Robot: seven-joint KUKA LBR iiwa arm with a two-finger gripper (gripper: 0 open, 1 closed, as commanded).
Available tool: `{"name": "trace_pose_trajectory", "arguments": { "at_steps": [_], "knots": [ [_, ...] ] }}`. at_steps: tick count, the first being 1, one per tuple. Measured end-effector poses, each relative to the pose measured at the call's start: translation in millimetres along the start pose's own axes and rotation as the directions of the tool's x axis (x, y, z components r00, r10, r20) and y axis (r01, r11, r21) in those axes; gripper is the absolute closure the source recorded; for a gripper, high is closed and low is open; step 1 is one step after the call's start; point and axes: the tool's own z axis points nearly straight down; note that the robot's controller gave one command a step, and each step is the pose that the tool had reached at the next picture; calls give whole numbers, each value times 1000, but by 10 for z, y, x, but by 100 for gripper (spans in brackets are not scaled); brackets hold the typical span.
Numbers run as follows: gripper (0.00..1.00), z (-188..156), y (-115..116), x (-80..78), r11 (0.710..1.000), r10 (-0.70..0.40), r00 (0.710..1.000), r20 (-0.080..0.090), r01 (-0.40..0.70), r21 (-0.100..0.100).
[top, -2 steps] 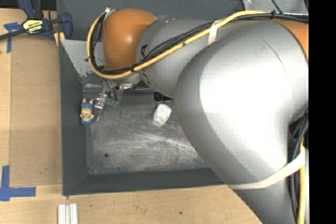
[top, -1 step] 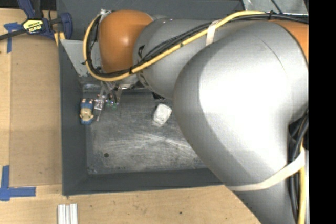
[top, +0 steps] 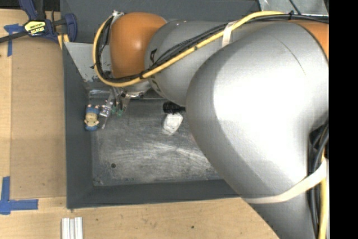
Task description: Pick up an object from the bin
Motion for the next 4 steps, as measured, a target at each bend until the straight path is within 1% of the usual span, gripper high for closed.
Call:
{"name": "trace_pose_trajectory", "arguments": {
  "at_steps": [1,2,3,4],
  "knots": [
    [0,-3,28,118,995,-102,995,8,102,4],
    [0,-3,1,175,998,-57,998,5,57,4],
    [0,-4,-10,206,1000,26,1000,5,-26,10],
    [100,-33,45,218,1000,26,1000,9,-26,-6]
  ]
}}
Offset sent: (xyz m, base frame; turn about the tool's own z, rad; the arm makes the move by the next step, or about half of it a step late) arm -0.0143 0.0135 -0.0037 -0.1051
